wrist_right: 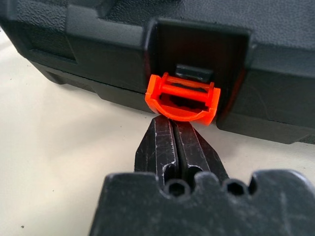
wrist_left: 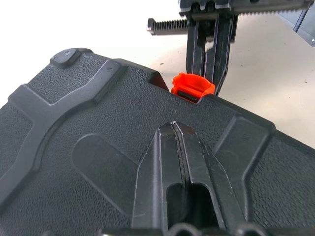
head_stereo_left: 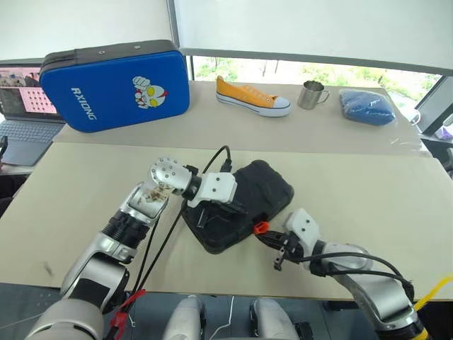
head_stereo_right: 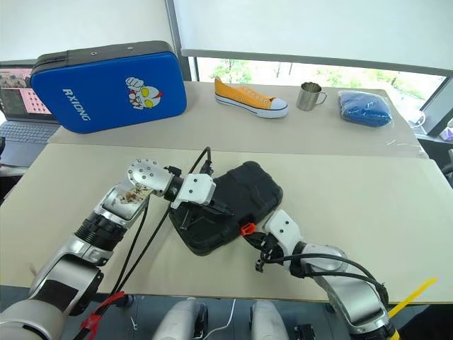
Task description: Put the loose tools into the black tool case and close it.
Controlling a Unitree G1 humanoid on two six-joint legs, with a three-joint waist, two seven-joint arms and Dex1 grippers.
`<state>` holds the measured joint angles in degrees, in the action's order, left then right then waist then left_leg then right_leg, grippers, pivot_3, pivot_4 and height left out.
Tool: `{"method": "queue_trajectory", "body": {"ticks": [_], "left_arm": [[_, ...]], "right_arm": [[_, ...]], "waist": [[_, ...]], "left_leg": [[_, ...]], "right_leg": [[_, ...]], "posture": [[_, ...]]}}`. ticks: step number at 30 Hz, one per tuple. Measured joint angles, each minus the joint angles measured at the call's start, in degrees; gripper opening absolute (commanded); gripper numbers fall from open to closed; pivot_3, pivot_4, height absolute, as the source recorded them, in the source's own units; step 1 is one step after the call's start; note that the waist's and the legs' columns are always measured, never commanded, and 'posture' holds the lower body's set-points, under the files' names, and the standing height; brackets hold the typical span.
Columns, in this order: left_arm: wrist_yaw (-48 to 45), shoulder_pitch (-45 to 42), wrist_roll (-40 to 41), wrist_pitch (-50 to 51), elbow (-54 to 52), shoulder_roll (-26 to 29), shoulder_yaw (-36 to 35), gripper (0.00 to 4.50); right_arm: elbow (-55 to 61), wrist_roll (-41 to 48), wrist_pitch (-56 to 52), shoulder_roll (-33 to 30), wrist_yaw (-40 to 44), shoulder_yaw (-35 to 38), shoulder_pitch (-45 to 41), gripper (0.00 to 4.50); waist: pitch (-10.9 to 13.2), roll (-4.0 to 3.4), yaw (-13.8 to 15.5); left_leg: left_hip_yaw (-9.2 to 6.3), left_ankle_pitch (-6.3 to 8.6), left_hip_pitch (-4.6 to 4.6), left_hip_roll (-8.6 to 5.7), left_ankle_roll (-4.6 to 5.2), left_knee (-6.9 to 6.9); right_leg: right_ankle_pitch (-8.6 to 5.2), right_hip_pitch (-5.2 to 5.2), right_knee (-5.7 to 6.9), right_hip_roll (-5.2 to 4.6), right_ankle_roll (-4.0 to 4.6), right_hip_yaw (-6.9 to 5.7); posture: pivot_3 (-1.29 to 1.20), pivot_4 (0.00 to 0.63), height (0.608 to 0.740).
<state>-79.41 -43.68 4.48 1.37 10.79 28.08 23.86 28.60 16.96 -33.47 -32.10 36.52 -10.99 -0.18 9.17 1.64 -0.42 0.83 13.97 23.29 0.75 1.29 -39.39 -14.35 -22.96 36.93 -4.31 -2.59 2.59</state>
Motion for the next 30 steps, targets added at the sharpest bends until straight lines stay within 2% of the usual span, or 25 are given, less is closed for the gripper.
{"method": "queue_trajectory", "body": {"ticks": [12,18,29,30], "left_arm": [[1.33,0.44,-0.90,-1.34,0.23,-0.16,-0.17,0.00],[2.12,0.51,-1.30,-1.92,0.79,-0.99,-0.04,0.00],[2.19,0.52,-1.15,-2.35,1.20,-1.06,-0.26,0.00],[2.19,0.52,-1.11,-2.31,1.19,-1.01,-0.43,0.26]], "right_arm": [[5.19,4.70,-10.81,-0.40,-0.25,2.33,-3.74,0.07],[8.96,6.20,-10.31,-0.10,-0.59,3.87,-6.62,0.07],[8.37,7.07,-9.64,-1.68,-0.14,5.89,-6.67,0.07],[8.86,7.88,-9.97,-2.23,0.11,7.10,-6.49,0.32]], "waist": [[0.00,0.00,-0.45],[0.00,-0.01,-0.41],[0.00,-0.01,-0.28],[0.00,-0.01,-0.28]], "left_leg": [[-0.01,0.00,0.05,0.04,0.00,0.00],[-0.02,0.00,0.00,0.02,0.00,0.00],[-0.02,0.00,0.04,0.00,0.00,0.00],[-0.02,0.00,0.03,0.00,0.00,0.00]], "right_leg": [[0.01,-0.10,0.07,0.04,0.02,0.03],[0.01,-0.04,0.07,0.03,0.01,0.02],[0.00,-0.04,0.03,-0.01,0.01,0.02],[0.00,-0.04,0.03,-0.01,0.01,0.02]], "posture": [[0.00,0.150,0.739],[0.00,0.150,0.739],[0.00,0.150,0.739],[0.00,0.150,0.739]]}}
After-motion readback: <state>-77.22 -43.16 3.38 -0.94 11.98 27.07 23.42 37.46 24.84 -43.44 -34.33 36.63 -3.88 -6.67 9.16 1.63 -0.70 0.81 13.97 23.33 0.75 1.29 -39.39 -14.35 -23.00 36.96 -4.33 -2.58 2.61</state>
